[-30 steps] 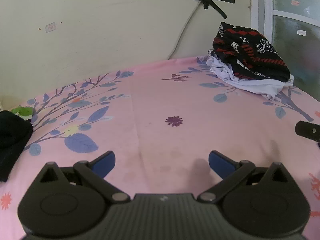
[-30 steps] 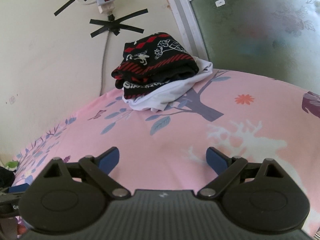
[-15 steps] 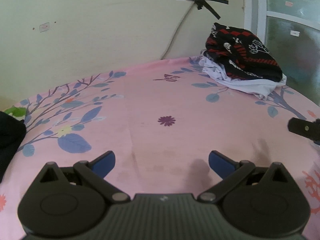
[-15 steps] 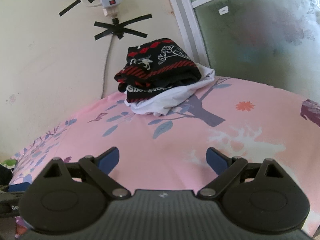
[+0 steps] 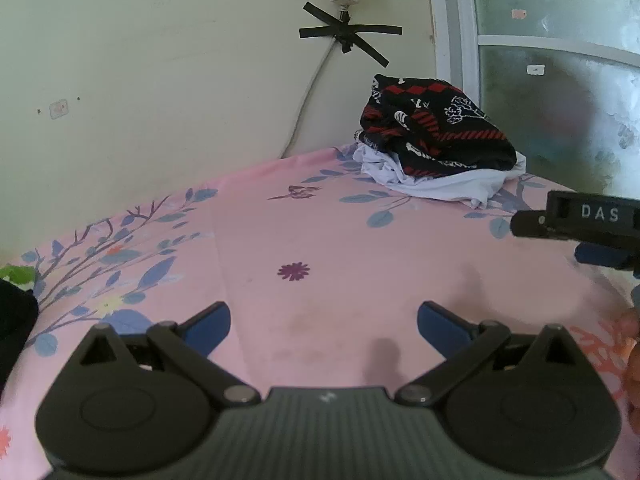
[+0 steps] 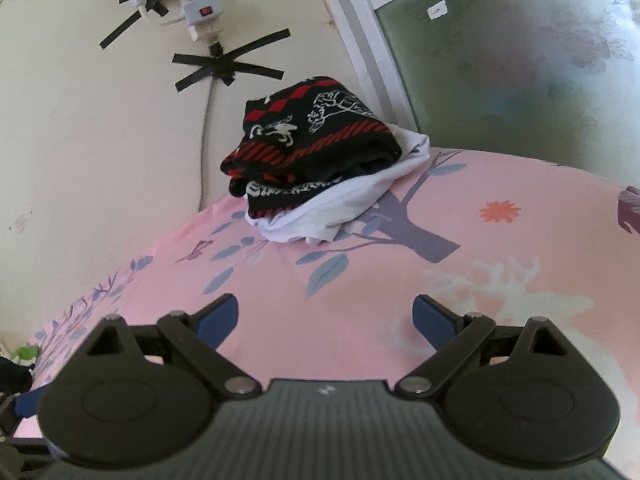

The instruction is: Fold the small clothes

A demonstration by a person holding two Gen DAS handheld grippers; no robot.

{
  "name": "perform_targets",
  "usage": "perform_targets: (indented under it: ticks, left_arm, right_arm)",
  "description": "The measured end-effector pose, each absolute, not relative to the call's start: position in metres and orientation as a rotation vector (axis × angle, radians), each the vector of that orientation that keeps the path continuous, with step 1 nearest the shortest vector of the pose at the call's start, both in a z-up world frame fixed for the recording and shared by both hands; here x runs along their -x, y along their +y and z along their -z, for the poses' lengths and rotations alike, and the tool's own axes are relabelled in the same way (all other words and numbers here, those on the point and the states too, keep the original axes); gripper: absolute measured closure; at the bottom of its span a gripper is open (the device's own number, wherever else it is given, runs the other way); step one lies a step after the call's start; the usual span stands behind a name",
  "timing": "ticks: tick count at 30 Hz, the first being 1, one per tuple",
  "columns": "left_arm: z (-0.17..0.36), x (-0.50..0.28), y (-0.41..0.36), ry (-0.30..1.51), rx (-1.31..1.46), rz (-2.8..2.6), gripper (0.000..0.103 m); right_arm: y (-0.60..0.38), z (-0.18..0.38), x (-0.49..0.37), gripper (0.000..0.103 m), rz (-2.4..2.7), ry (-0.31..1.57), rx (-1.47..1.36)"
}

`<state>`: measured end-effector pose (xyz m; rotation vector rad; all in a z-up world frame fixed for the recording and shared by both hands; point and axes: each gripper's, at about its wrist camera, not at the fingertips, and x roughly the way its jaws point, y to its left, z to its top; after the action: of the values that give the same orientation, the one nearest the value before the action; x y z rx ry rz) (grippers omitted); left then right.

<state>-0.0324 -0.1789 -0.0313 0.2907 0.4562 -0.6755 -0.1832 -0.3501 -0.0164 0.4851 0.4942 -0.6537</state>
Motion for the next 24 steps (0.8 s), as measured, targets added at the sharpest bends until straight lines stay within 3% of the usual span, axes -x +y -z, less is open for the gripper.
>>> perform_targets:
  ticks: [19, 24]
  left_arm:
    - [0.036, 0.016, -0.177, 0.572, -0.255, 0.634, 0.000]
    - [0.039, 0.003, -0.176, 0.653, -0.221, 0.621, 0.000]
  right_arm:
    - [-0.349, 0.020, 0.179, 0.015, 0.633, 0.519, -0.476]
    - [-0.349, 0.020, 0.179, 0.010, 0.620, 0.514, -0.485]
